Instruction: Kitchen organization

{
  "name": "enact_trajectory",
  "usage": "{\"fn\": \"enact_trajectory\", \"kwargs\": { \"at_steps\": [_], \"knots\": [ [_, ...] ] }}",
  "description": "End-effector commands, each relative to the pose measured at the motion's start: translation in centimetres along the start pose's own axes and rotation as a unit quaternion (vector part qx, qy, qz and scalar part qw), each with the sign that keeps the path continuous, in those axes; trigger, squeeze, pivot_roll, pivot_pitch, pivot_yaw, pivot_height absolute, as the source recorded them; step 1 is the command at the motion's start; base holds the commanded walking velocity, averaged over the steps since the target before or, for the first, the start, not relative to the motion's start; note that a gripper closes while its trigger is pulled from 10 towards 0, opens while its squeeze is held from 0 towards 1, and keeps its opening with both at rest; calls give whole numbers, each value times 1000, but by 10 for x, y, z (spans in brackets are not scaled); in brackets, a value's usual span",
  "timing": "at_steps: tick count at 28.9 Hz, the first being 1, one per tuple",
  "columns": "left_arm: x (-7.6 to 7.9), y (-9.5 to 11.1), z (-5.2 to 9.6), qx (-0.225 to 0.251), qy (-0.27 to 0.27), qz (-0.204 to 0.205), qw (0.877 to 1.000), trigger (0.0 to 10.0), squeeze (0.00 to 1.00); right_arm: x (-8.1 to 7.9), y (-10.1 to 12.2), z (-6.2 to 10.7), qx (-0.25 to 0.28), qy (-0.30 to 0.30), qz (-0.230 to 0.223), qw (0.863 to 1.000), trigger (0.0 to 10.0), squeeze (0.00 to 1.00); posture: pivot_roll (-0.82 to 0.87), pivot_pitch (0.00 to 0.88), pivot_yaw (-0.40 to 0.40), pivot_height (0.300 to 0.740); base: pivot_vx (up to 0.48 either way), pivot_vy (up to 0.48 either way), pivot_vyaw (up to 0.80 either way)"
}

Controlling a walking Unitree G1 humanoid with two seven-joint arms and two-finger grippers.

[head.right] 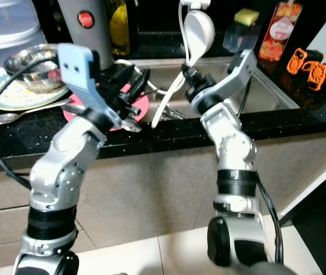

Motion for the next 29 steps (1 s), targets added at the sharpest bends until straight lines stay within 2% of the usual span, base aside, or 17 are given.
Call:
{"fn": "enact_trajectory", "kwargs": {
  "at_steps": [1,5,6,7,9,11,14,15,18,24,26,27,29],
  "knots": [
    [5,4,-1,3,-3,13,1000,10000,0,16,-2,-8,2,-44,-2,999,10000,0,200,17,-69,740,0,0,0],
    [0,7,5,0,17,11,1000,10000,0,31,-4,-17,14,-95,7,995,10000,0,247,44,-81,740,0,0,0],
    [0,7,5,0,17,11,1000,10000,0,31,-4,-17,14,-95,7,995,10000,0,247,44,-81,740,0,0,0],
    [-1,7,8,-3,24,11,1000,10000,0,41,-8,-17,16,-125,4,992,10000,0,282,64,-91,740,0,0,0],
    [-2,8,9,-4,27,11,1000,10000,0,46,-11,-16,17,-138,-2,990,10000,0,282,64,-91,740,0,0,0],
    [-4,8,12,-9,35,7,999,10000,0,61,-18,-13,12,-178,-3,984,10000,0,303,74,-96,740,0,0,0],
    [-4,8,14,-10,38,6,999,10000,0,66,-20,-12,9,-191,-3,982,10000,0,318,83,-100,740,0,0,0],
    [-6,8,17,-14,45,4,999,10000,0,75,-26,-9,-1,-217,-2,976,10000,0,328,88,-102,740,0,0,0],
    [-9,8,21,-20,56,2,998,10000,0,90,-39,-2,-36,-262,22,964,10000,0,339,95,-105,740,0,0,0],
    [-11,10,23,-20,61,-3,998,10000,0,99,-46,3,-59,-286,27,956,10000,0,341,98,-101,740,0,0,0],
    [-27,29,22,4,83,-36,996,10000,0,93,-23,-4,2,-254,-26,967,10000,0,335,99,-89,740,0,0,0],
    [-27,29,22,4,83,-36,996,10000,0,93,-23,-4,2,-254,-26,967,10000,0,335,99,-89,740,0,0,0],
    [-40,46,19,23,98,-59,993,10000,0,82,2,-11,70,-207,-88,972,10000,0,327,96,-75,740,0,0,0]
  ]
}}
Point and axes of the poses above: a point about 5 cm out from each wrist's last joint towards the gripper, its own z axis pointing back from the gripper into the wrist, its own y axis along the axis of the wrist's last joint, x = y × z, the point moved 5 cm from there along -z, pointing out of the wrist towards the gripper, and after that the axes turned 6 degrees about z, right-handed, at the moved point
